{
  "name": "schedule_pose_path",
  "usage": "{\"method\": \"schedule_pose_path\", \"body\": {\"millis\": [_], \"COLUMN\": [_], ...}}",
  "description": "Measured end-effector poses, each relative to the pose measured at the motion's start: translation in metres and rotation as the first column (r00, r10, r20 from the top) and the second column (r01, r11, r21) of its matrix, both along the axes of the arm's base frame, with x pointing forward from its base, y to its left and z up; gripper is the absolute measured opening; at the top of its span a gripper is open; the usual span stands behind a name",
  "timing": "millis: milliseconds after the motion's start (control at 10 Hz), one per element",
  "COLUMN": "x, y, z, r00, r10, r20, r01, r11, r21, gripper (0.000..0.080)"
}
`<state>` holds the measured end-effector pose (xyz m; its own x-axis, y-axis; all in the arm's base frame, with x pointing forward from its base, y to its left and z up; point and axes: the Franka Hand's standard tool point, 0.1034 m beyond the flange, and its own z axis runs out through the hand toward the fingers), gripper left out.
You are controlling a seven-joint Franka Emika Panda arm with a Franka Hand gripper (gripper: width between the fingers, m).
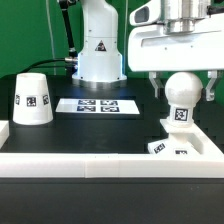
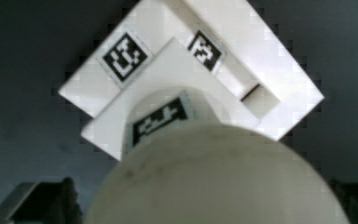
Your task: Assemble lamp
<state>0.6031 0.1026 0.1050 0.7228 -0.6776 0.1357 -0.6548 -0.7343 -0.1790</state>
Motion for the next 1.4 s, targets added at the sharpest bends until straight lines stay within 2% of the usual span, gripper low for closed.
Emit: {"method": "schedule_pose_path", "body": {"millis": [300,600,800,1000,1100,1200,1300,1400], "x": [-0.002,-0.002,0.000,-0.002,-0.001,-0.001,-0.001,-0.001], "y": [0.008,0.006,0.003,0.009,0.008,0.003,0.002,0.001], "z": [0.002,0.001,0.005,0.012,0.014,0.014,0.013,0.013], "r00": [0.987,0.921,0.784,0.673,0.560,0.438,0.420,0.342], "r10": [0.162,0.389,0.621,0.739,0.827,0.895,0.902,0.932], "r20": [0.005,-0.002,-0.006,-0.020,-0.049,-0.087,-0.097,-0.121], "r01": [-0.162,-0.388,-0.613,-0.726,-0.811,-0.880,-0.890,-0.919], "r11": [0.986,0.917,0.772,0.656,0.535,0.407,0.389,0.305], "r21": [-0.035,-0.090,-0.169,-0.205,-0.234,-0.245,-0.237,-0.248], "gripper": [0.0698,0.0698,0.0698,0.0698,0.0698,0.0698,0.0698,0.0698]}}
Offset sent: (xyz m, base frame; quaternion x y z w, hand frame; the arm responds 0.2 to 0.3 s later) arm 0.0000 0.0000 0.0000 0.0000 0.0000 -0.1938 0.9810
